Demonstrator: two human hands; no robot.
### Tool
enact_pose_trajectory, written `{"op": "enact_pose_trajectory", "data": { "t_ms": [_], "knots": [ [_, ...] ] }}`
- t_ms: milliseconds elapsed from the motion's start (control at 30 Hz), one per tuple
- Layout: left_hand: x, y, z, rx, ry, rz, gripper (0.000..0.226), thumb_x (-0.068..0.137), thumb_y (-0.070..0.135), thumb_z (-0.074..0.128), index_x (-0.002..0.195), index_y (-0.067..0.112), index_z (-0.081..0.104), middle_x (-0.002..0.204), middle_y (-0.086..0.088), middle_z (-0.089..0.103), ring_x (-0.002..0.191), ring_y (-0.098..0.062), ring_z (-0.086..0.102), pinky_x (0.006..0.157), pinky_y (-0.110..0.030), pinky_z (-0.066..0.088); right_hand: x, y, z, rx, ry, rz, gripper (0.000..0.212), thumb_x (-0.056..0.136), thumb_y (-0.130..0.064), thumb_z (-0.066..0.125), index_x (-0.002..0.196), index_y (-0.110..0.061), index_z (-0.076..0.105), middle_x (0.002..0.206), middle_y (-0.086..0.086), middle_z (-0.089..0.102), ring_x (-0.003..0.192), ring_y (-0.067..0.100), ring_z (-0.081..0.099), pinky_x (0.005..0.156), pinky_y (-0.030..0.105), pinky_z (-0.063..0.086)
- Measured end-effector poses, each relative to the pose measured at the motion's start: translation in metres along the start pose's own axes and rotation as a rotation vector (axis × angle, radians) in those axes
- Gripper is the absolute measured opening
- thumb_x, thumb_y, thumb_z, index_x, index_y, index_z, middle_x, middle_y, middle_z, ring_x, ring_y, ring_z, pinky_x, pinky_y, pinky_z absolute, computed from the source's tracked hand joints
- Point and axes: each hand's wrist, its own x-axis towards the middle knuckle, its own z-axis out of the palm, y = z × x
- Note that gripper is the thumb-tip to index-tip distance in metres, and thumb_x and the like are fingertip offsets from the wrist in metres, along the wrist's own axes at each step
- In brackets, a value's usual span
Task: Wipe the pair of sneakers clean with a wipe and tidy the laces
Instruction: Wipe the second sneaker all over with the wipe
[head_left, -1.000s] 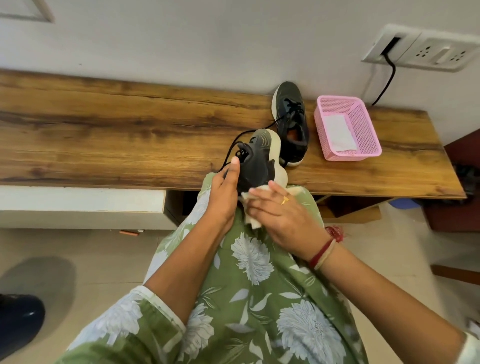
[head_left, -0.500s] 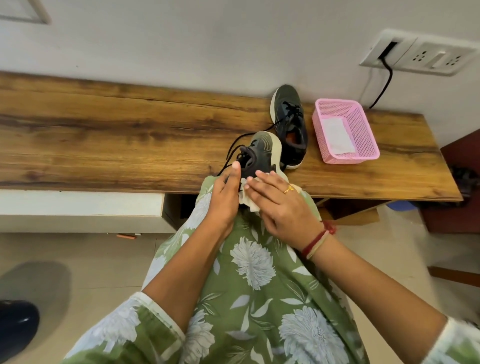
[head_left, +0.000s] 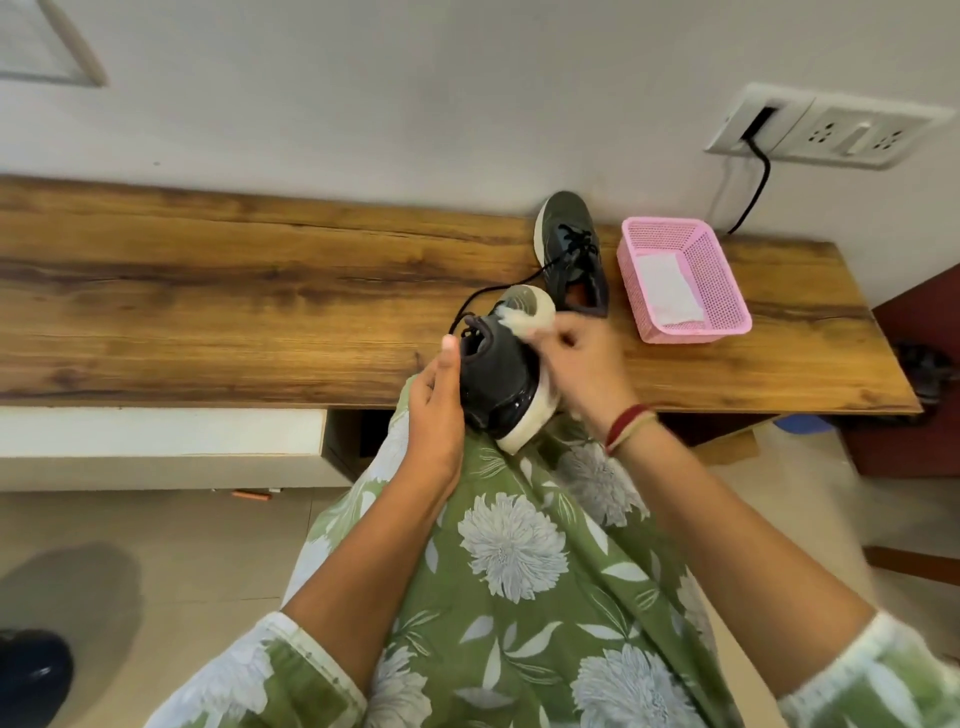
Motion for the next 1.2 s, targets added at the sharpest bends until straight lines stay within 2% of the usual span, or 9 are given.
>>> {"op": "enact_pose_trajectory", "data": {
  "t_ms": [133, 267, 367, 467, 633, 733, 967, 1067, 1200],
  "knots": [
    [0.001, 0.001, -0.002, 0.024, 0.052, 0.066, 0.051, 0.088, 0.050, 0.056, 0.043, 0.028, 0.046, 0.059, -0.002, 0.042, 0.061, -0.014, 0.041, 0.064, -0.028, 0.037, -0.015, 0.003, 0.019, -0.158, 0.041, -0.200, 0.020, 0.088, -0.014, 0.057, 0.071, -0.008, 0.065, 0.064, -0.001, 0.054, 0.060, 0.010, 0.045, 0.058, 0.025, 0.030],
    [0.001, 0.000, -0.001, -0.028, 0.070, 0.104, 0.056, 0.098, 0.028, 0.046, 0.042, 0.025, 0.046, 0.046, 0.013, 0.048, 0.048, 0.001, 0.046, 0.051, -0.016, 0.042, -0.038, 0.003, 0.008, -0.127, -0.047, -0.390, 0.017, 0.085, -0.008, 0.058, 0.093, -0.010, 0.073, 0.088, -0.002, 0.067, 0.082, 0.006, 0.060, 0.073, 0.016, 0.045],
    [0.000, 0.000, 0.002, -0.024, 0.035, 0.115, 0.061, 0.099, 0.026, 0.044, 0.038, 0.025, 0.050, 0.046, 0.013, 0.051, 0.048, 0.002, 0.047, 0.053, -0.016, 0.041, -0.037, -0.002, -0.010, 0.298, -0.218, -0.106, 0.015, 0.088, -0.005, 0.058, 0.091, -0.013, 0.070, 0.084, -0.003, 0.069, 0.078, 0.006, 0.063, 0.071, 0.017, 0.050],
    [0.000, -0.001, 0.003, 0.040, 0.004, 0.159, 0.062, 0.099, 0.027, 0.043, 0.037, 0.029, 0.046, 0.044, 0.014, 0.044, 0.047, 0.002, 0.040, 0.051, -0.013, 0.036, -0.007, -0.003, -0.022, 0.635, 0.033, 0.230, 0.014, 0.090, -0.012, 0.057, 0.079, -0.013, 0.066, 0.077, 0.006, 0.064, 0.074, 0.018, 0.060, 0.073, 0.035, 0.052],
    [-0.003, 0.001, 0.004, 0.174, 0.006, 0.242, 0.057, 0.099, 0.027, 0.044, 0.042, 0.031, 0.041, 0.047, 0.014, 0.032, 0.050, -0.001, 0.030, 0.050, -0.017, 0.029, 0.004, 0.006, 0.007, -0.027, -0.043, -0.017, 0.017, 0.089, -0.015, 0.059, 0.076, -0.010, 0.068, 0.075, 0.005, 0.064, 0.071, 0.018, 0.057, 0.071, 0.032, 0.046],
    [-0.006, 0.003, 0.004, 0.150, 0.006, 0.234, 0.053, 0.098, 0.026, 0.044, 0.045, 0.029, 0.047, 0.046, 0.014, 0.038, 0.048, 0.001, 0.035, 0.049, -0.015, 0.034, -0.014, 0.011, 0.017, -0.102, -0.009, -0.174, 0.014, 0.087, -0.011, 0.058, 0.081, -0.006, 0.069, 0.078, 0.005, 0.065, 0.075, 0.017, 0.058, 0.069, 0.029, 0.044],
    [-0.009, 0.000, 0.004, 0.207, -0.076, 0.255, 0.050, 0.093, 0.034, 0.049, 0.065, -0.008, 0.044, 0.060, -0.005, 0.039, 0.057, -0.005, 0.039, 0.054, -0.017, 0.036, -0.028, 0.031, -0.011, 0.643, -0.208, 0.046, 0.016, 0.079, -0.018, 0.057, 0.070, -0.008, 0.066, 0.083, 0.033, 0.058, 0.070, 0.020, 0.059, 0.063, 0.020, 0.049],
    [-0.009, 0.001, 0.003, 0.228, -0.133, 0.249, 0.055, 0.094, 0.034, 0.051, 0.072, -0.016, 0.046, 0.068, -0.011, 0.043, 0.063, -0.013, 0.040, 0.058, -0.020, 0.037, -0.008, 0.036, -0.031, 0.915, -0.050, 0.332, 0.012, 0.088, -0.016, 0.057, 0.083, -0.006, 0.062, 0.085, 0.016, 0.064, 0.074, 0.022, 0.063, 0.067, 0.028, 0.053],
    [-0.012, 0.003, 0.007, 0.277, -0.120, 0.241, 0.039, 0.098, 0.021, 0.047, 0.062, 0.004, 0.048, 0.056, 0.007, 0.046, 0.055, -0.002, 0.042, 0.055, -0.015, 0.037, 0.001, 0.042, -0.020, 0.394, 0.021, 0.169, 0.016, 0.091, -0.015, 0.057, 0.081, -0.008, 0.067, 0.075, 0.003, 0.063, 0.073, 0.013, 0.058, 0.069, 0.029, 0.049]
  ]
}}
